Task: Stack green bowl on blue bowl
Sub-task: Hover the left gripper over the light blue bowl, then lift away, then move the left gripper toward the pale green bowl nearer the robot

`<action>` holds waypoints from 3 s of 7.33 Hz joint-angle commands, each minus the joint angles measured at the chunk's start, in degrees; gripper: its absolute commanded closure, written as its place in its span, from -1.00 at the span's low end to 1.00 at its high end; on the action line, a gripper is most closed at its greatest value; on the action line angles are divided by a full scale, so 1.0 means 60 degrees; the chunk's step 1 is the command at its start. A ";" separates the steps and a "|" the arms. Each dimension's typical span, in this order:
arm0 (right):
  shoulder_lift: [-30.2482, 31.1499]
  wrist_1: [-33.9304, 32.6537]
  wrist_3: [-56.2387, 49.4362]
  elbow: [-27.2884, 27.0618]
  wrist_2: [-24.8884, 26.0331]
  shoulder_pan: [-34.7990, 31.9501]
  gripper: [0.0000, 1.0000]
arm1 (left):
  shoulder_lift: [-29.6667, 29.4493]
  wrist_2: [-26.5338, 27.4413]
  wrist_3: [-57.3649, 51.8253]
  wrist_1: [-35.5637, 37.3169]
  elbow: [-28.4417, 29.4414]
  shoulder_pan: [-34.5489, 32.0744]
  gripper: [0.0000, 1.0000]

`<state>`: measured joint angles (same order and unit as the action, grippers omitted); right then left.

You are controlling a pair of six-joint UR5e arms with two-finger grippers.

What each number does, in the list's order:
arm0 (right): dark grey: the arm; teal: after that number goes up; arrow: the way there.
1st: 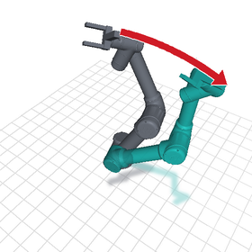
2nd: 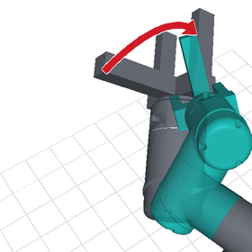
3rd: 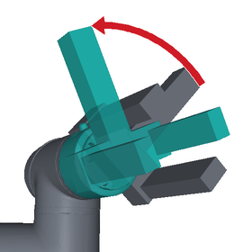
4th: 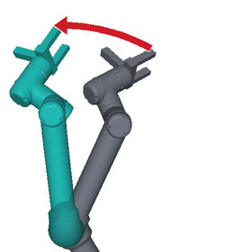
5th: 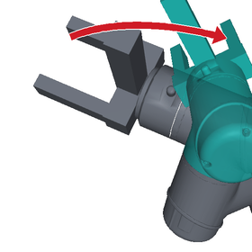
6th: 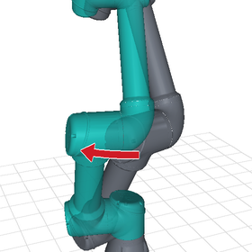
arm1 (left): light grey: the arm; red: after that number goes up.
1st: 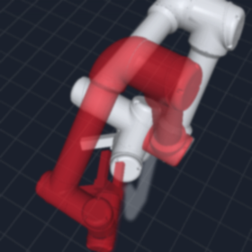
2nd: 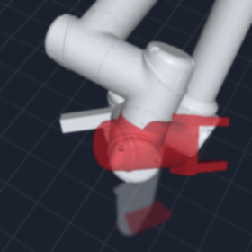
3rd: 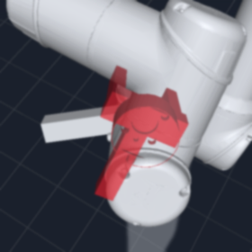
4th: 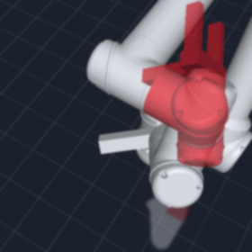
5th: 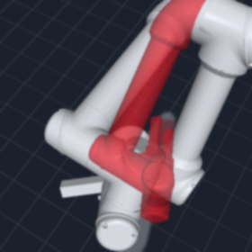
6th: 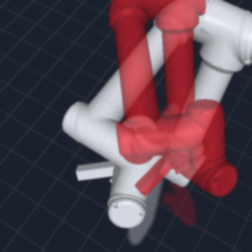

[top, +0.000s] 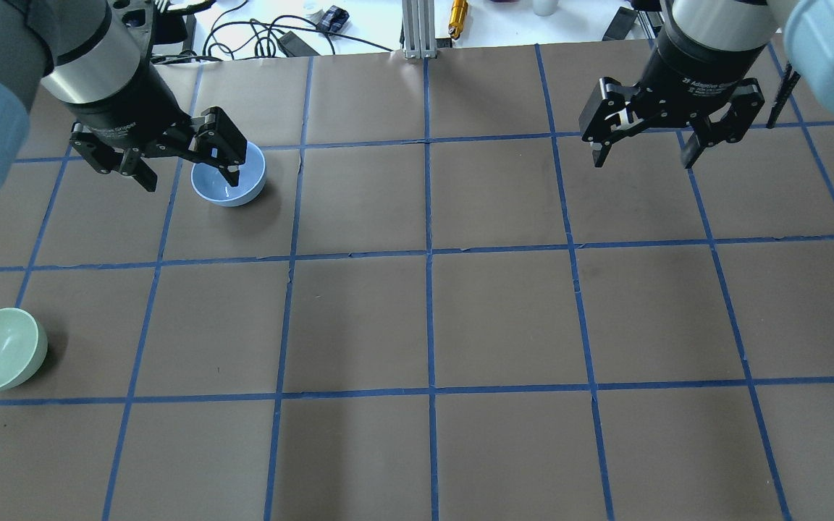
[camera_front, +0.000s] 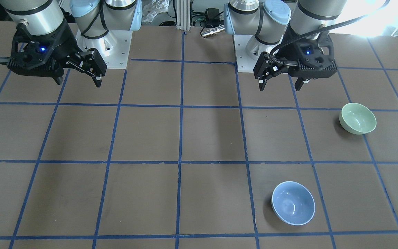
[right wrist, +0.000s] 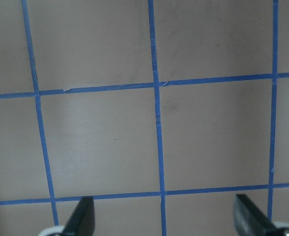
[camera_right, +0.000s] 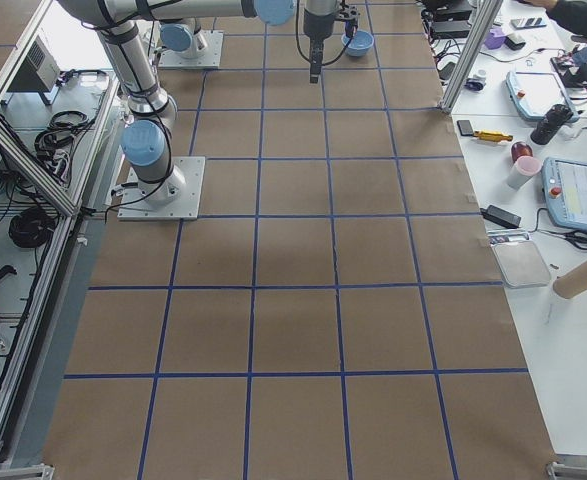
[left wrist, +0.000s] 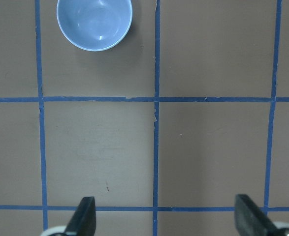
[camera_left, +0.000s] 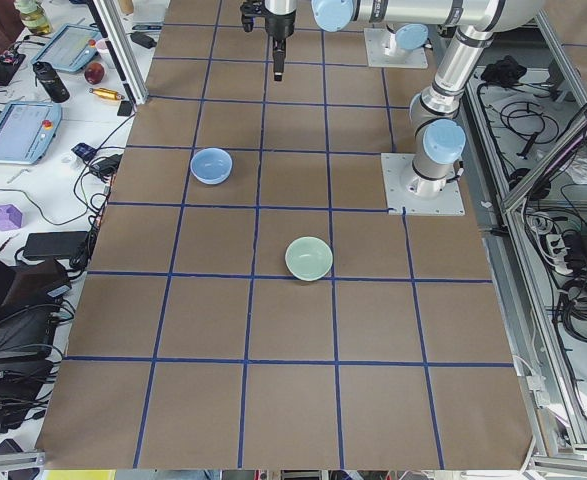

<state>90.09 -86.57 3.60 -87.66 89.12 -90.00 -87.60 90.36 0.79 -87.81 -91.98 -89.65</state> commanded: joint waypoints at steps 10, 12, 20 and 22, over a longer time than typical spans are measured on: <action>0.0000 0.0000 0.0000 -0.0010 0.0000 0.0000 -1.00 | -0.1000 0.0072 -0.2759 0.0148 -0.0182 0.2292 -1.00; 0.0000 -0.0015 0.0000 0.0005 0.0000 0.0000 -1.00 | -0.1292 0.0042 -0.3949 0.0322 -0.0721 0.3671 -1.00; 0.0000 0.0000 0.0000 0.0005 0.0000 0.0000 -1.00 | -0.2230 -0.0001 -0.9334 0.2330 -0.1968 0.8063 -0.95; 0.0000 -0.0015 0.0000 0.0005 0.0000 0.0000 -1.00 | -0.2479 -0.0060 -1.0746 0.4182 -0.2872 0.9020 -0.95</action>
<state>90.09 -86.59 3.60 -87.63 89.12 -90.00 -101.59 90.18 -58.51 -68.84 -105.87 -38.97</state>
